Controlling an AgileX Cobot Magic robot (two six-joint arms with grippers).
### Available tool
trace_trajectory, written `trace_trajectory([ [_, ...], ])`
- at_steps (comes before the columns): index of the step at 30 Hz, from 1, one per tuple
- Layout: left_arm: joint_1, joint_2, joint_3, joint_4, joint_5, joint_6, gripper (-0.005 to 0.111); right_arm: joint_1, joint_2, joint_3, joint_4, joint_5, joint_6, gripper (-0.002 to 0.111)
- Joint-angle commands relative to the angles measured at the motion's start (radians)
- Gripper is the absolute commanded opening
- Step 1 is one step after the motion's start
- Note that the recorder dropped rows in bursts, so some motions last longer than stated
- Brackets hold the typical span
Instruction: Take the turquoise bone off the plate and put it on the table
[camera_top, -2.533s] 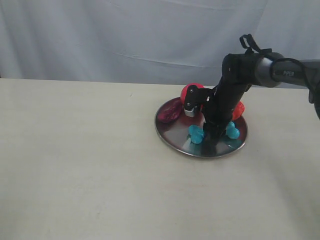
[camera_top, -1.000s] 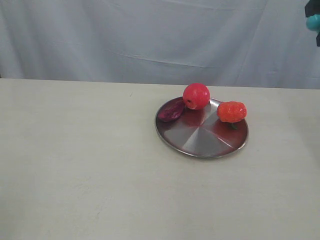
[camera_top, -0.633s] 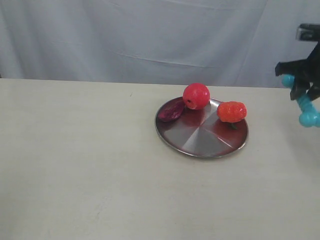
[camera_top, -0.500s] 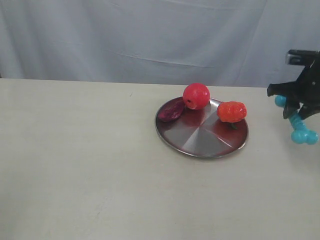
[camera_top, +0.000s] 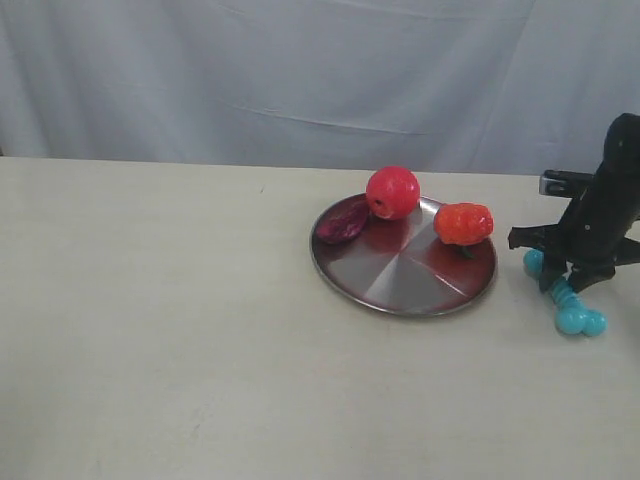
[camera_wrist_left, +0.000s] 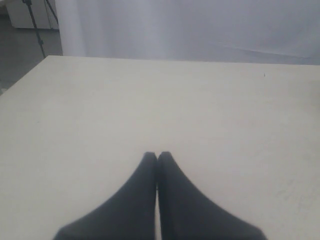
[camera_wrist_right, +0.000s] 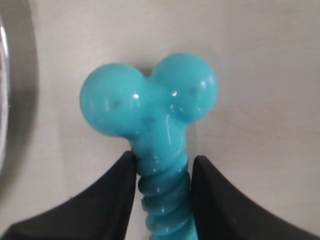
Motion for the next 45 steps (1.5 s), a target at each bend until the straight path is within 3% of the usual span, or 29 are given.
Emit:
trace_trajectory([
  [1,0.004,-0.001,0.003,-0.005,-0.005,-0.004,0.0,-0.004,0.008,0.001,0.003,-0.027,-0.044,0.0],
  [3,0.004,-0.001,0.003,-0.005,-0.005,-0.004,0.0,-0.004,0.008,0.001,0.003,-0.024,-0.053,0.001],
  [5,0.004,-0.001,0.003,-0.005,-0.005,-0.004,0.0,-0.004,0.006,0.001,0.005,-0.019,-0.053,0.01],
  [8,0.004,-0.001,0.003,-0.005,-0.005,-0.004,0.0,-0.004,-0.004,-0.001,0.008,-0.012,-0.053,0.032],
  [9,0.004,-0.001,0.003,-0.005,-0.005,-0.004,0.0,-0.004,-0.02,-0.001,0.012,-0.001,-0.053,0.046],
  [10,0.004,-0.001,0.003,-0.005,-0.005,-0.004,0.0,-0.004,-0.033,-0.001,0.012,0.001,-0.053,0.049],
  [17,0.004,-0.001,0.003,-0.005,-0.005,-0.004,0.0,-0.004,-0.328,-0.001,0.023,0.064,-0.053,0.05],
  [20,0.004,-0.001,0.003,-0.005,-0.005,-0.004,0.0,-0.004,-0.502,-0.001,0.023,0.067,-0.072,0.039],
  [23,0.004,-0.001,0.003,-0.005,-0.005,-0.004,0.0,-0.004,-0.724,-0.001,0.023,0.054,-0.115,0.004],
  [24,0.004,-0.001,0.003,-0.005,-0.005,-0.004,0.0,-0.004,-0.8,-0.001,0.028,0.039,-0.129,0.0],
  [28,0.004,-0.001,0.003,-0.005,-0.005,-0.004,0.0,-0.004,-1.043,-0.001,0.068,-0.015,-0.139,0.0],
  [36,0.004,-0.001,0.003,-0.005,-0.005,-0.004,0.0,0.021,-1.308,-0.001,0.156,-0.011,-0.144,0.0],
  [39,0.004,-0.001,0.003,-0.005,-0.005,-0.004,0.0,0.059,-1.379,-0.001,0.191,0.024,-0.159,0.0],
  [45,0.004,-0.001,0.003,-0.005,-0.005,-0.004,0.0,0.126,-1.495,-0.001,0.089,0.16,-0.139,0.0],
])
